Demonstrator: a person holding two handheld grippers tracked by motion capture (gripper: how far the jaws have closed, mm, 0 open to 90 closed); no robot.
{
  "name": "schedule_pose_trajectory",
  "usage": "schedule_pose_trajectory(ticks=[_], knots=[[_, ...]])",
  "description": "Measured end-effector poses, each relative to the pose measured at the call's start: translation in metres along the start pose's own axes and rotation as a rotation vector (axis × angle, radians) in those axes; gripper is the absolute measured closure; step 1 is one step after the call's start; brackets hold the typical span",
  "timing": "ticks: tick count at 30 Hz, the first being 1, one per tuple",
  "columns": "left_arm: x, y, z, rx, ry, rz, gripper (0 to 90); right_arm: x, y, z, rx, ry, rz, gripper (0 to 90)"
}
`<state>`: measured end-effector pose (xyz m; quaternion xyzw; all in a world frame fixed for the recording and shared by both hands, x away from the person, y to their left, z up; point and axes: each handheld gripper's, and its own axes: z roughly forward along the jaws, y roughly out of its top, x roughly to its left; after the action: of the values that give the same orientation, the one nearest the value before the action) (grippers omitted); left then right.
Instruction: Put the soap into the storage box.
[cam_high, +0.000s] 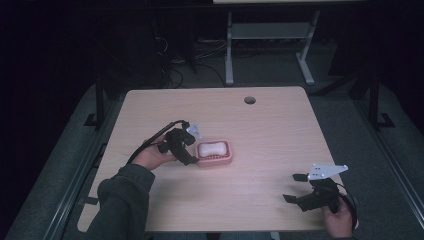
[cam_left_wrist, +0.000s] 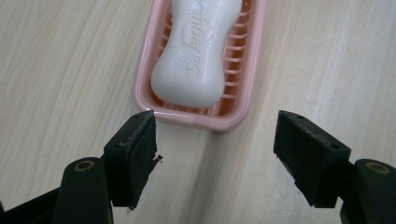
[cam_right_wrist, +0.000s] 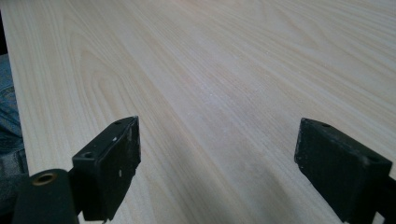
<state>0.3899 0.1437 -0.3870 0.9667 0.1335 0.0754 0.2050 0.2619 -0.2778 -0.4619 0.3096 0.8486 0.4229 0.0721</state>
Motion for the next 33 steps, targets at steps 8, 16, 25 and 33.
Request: schedule_pose_trajectory(ticks=[8,16,25,33], knots=[[-0.006,0.0,-0.004,-0.019,0.005,0.014,29.5,0.0,0.0,-0.001,0.002,-0.004,-0.001,14.2],[-0.011,-0.007,-0.005,-0.026,-0.001,0.005,29.1,0.0,0.0,-0.001,0.004,-0.009,0.002,14.2],[-0.017,-0.014,-0.007,-0.032,0.0,0.0,28.9,0.0,0.0,-0.002,0.004,-0.016,0.004,14.1],[-0.021,-0.023,-0.006,-0.029,0.001,0.004,28.7,0.0,-0.001,-0.001,0.007,-0.018,0.009,14.1]])
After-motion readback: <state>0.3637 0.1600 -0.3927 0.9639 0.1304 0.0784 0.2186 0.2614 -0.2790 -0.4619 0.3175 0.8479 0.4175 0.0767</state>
